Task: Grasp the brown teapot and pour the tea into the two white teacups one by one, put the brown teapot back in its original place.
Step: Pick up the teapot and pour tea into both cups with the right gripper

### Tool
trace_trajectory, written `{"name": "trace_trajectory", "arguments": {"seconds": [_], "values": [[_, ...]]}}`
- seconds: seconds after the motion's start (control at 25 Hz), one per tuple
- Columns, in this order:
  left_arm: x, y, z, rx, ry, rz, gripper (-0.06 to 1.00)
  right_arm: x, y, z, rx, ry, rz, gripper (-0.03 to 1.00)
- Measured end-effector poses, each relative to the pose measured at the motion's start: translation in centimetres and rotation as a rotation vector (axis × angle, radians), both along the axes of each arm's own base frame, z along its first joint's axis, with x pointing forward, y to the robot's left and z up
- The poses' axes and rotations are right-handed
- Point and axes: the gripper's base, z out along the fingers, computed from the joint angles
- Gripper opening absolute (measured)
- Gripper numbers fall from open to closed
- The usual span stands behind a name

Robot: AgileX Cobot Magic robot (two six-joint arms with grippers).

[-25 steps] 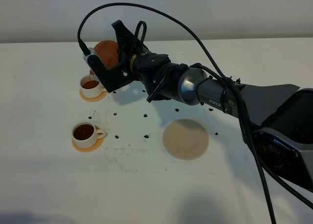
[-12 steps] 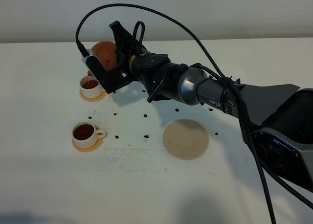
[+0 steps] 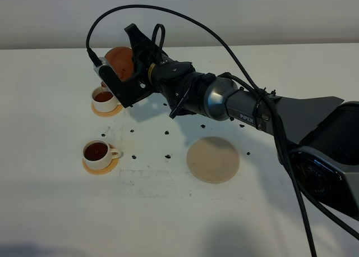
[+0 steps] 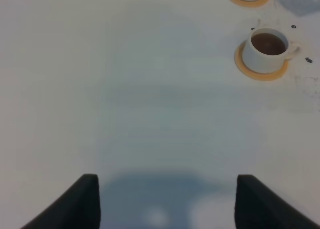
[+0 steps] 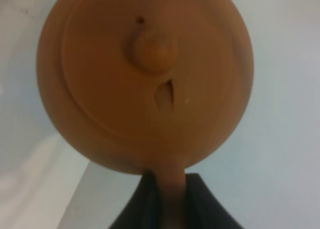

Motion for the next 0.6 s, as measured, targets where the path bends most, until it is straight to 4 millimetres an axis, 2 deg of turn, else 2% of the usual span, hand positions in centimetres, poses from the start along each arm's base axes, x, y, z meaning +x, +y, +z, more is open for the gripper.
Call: {"name": "trace_trajectory", "arguments": {"seconds": [0.6], "values": [[0.00,0.00,0.00,0.000,0.000,0.000,0.55,0.12,-0.02,0.22,-0.053,-0.059,0.023,0.10]]}}
